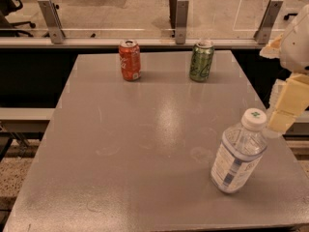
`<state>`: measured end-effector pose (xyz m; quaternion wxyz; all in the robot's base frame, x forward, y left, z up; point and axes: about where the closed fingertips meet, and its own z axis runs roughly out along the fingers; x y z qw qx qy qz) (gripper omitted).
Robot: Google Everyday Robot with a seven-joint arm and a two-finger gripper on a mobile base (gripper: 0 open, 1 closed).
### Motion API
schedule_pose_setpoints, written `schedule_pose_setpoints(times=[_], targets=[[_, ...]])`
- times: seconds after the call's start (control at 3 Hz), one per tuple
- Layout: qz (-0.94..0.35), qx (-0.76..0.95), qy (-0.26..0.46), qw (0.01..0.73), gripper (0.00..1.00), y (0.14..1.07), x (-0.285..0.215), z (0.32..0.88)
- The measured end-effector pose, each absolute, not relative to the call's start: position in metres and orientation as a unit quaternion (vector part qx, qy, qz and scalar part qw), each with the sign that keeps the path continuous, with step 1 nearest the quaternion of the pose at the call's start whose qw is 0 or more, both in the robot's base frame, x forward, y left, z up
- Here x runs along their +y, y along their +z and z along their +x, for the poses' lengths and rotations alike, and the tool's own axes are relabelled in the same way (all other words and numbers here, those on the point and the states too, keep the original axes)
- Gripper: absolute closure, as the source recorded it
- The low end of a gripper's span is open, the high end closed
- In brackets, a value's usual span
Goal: Move blue plastic bottle near green can
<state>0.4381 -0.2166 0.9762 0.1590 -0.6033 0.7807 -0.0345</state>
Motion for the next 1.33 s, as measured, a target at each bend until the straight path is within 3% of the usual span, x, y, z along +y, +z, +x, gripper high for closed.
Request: schedule_pose_setpoints(times=[0.33, 1.33], targets=[[-0.604, 0.780, -0.035, 0.160, 0.00, 0.977, -0.216, 0.438], [-0.646, 0.737, 0.069, 0.184, 0.00, 0.972, -0.197, 0.401]])
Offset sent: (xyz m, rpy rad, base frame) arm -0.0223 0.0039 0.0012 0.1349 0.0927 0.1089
